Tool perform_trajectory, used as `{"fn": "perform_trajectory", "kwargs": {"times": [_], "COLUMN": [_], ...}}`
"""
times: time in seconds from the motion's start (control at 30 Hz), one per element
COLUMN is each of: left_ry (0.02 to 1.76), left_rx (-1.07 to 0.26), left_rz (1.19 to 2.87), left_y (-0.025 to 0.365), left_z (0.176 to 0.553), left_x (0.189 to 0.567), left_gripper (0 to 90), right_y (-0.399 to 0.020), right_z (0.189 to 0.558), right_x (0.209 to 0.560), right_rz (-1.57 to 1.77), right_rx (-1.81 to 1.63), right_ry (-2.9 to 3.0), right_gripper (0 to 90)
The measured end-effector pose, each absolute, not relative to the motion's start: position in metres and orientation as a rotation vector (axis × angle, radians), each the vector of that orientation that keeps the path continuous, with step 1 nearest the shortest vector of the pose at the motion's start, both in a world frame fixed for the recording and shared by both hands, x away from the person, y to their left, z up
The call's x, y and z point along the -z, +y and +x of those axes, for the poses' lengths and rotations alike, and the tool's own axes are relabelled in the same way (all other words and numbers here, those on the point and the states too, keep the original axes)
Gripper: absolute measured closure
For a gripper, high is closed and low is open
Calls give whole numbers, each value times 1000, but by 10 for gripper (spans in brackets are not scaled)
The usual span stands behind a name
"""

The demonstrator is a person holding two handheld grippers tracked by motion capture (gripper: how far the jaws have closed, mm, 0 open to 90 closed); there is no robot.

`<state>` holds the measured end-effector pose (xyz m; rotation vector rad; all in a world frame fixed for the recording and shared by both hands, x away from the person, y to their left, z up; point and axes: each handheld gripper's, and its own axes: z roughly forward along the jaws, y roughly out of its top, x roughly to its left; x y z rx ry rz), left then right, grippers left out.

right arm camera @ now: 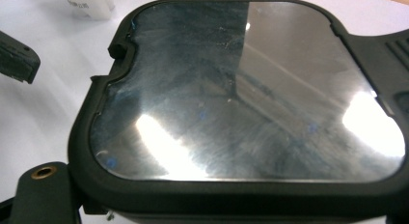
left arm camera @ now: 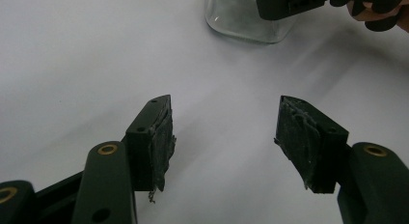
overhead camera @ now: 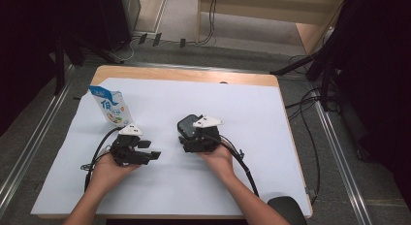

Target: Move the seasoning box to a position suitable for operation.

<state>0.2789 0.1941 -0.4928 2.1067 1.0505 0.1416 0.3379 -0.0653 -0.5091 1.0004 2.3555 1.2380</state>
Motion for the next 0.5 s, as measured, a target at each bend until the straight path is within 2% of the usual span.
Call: {"fn": "perform_trajectory", "kwargs": {"times": [0.5], "left_ry": [1039], "left_rx": [-139], "left_rz": [2109], "left_y": [192], "left_z": [281], "left_x": [492], "left_gripper": [386], "right_y": [-65], "right_z": [336], "right_x": [510], "right_rz": [989], "right_rx": [-1219], "right_ry": [2384], "right_gripper": [136]}}
